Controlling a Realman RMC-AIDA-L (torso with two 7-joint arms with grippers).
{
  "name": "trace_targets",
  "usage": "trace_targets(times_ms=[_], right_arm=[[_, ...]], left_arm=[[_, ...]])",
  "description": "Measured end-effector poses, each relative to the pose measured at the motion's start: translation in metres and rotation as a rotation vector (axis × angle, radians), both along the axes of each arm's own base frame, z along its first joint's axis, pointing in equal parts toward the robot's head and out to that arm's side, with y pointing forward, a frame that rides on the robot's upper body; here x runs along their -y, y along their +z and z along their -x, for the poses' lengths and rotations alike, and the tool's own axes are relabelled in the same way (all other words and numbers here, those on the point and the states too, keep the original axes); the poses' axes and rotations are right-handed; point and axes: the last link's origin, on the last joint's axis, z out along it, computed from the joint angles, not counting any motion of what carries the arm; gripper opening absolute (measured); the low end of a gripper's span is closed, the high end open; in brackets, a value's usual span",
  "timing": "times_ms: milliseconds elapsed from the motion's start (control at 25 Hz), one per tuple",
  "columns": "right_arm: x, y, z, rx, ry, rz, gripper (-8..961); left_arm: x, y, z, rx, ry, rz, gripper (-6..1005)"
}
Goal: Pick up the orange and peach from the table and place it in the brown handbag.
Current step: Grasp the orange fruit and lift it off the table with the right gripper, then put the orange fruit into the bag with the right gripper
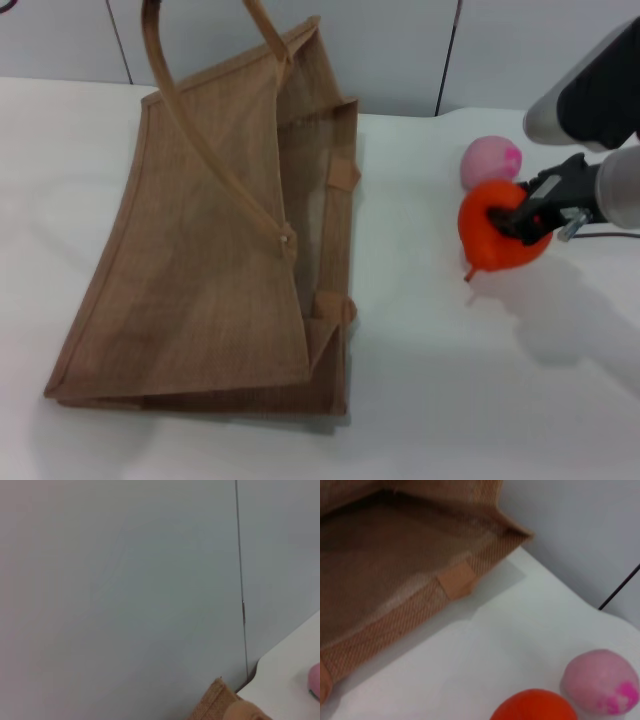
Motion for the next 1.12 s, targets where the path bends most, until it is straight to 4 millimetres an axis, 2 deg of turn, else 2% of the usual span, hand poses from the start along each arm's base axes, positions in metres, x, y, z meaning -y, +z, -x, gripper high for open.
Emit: trace_targets(times_ms=[160, 360, 520, 560, 960, 1120], right_arm=[[0.003, 0.009, 0.013, -0.012, 0.035, -0.011, 394], [0.019, 0.019, 0.057, -0.076, 0.160, -0.005, 345], [0.029, 0.010, 0.078, -0.141, 0.229, 0.049, 316], [0.029, 0.003, 0.082, -0.150, 0.258, 0.066, 312], [0.018, -0.032, 0.083, -0.170, 0.320, 0.096, 270], [0.012, -0.041, 0.078, -0.226, 0.311, 0.129, 206]], left_arm=[[-0.001, 0.001, -0.002, 0.001, -0.006, -0.005, 125], [-0.003, 0.001, -0.010, 0.009, -0.034, -0.008, 125], [-0.002, -0.003, -0.025, 0.034, -0.084, 0.016, 125], [-0.001, -0.006, -0.032, 0.050, -0.113, 0.035, 125], [0.004, -0.010, -0.040, 0.068, -0.142, 0.061, 125], [0.009, -0.008, -0.042, 0.080, -0.156, 0.057, 125]])
